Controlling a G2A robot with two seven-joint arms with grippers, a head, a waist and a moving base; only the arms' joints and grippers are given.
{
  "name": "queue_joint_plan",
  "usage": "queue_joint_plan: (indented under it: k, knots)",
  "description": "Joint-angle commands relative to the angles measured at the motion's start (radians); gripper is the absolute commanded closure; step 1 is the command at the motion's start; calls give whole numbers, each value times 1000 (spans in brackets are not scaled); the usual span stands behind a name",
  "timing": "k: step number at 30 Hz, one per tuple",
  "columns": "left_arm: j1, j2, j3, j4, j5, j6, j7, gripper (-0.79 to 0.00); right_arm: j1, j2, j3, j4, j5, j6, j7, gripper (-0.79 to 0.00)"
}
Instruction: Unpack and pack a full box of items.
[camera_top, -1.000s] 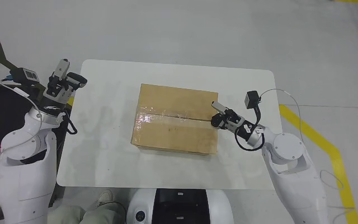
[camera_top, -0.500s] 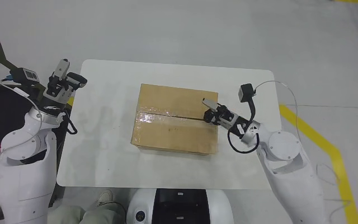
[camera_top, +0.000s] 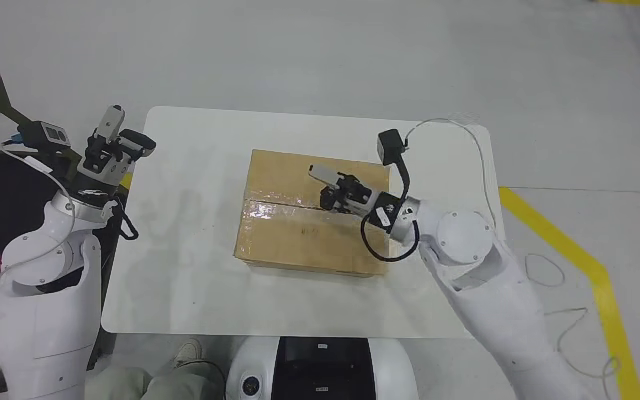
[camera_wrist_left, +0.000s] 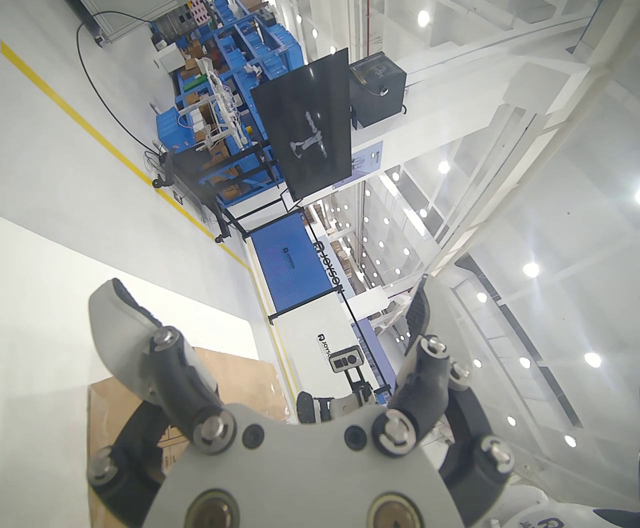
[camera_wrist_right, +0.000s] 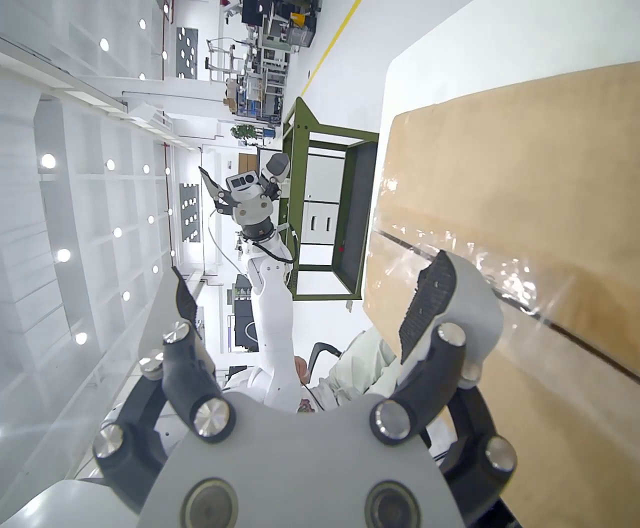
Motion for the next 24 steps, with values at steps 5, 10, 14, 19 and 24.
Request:
queue_joint_plan:
  k: [5,10,14,19,24]
  knots:
    - [0,0,0,0,0,0,0,-785,47,-15,-44,45,22,-7,-15,-785]
    - [0,0,0,0,0,0,0,-785,47,-15,-44,45,22,-7,-15,-785]
    - [0,0,0,0,0,0,0,-785,47,-15,-44,45,22,-7,-15,-785]
    - [0,0,0,0,0,0,0,-785,48,-18,-60,44,23,-13,-15,-785]
    - [0,0,0,0,0,0,0,-785,142,-48,-154,102,49,-29,-2,-785]
